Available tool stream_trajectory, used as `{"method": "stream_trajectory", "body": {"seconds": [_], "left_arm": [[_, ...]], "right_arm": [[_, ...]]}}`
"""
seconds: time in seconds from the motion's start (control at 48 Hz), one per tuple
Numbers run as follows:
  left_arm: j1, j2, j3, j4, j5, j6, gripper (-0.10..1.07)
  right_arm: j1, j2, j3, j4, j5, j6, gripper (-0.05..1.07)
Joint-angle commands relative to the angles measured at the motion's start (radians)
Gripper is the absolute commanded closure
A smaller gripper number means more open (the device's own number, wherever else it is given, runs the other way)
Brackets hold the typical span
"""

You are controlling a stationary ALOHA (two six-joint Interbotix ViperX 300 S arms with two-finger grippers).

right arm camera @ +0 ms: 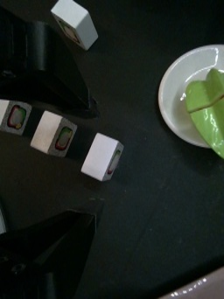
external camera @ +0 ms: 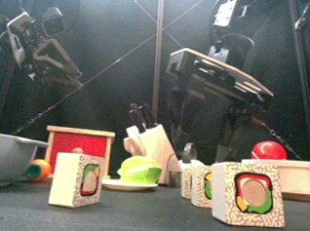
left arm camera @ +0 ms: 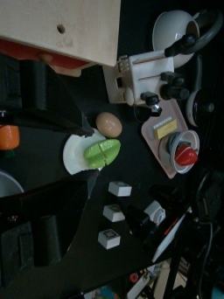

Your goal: Grab white sushi piece

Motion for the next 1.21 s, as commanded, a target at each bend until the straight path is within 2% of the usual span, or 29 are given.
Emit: {"method": "stream_trajectory", "body": {"seconds": [0.0,0.396,1.188], "left_arm": [[0.002,0.002,-0.012,0.0,-0.005,0.002,0.21],[0.002,0.002,-0.012,0.0,-0.005,0.002,0.21],[0.0,0.002,-0.012,0.0,-0.003,0.002,0.21]], "right_arm": [[-0.009,-0.006,-0.029,0.009,0.0,0.0,0.02],[-0.043,0.017,-0.028,0.026,-0.018,0.002,0.02],[-0.046,0.043,-0.012,0.072,-0.066,0.0,0.02]]}}
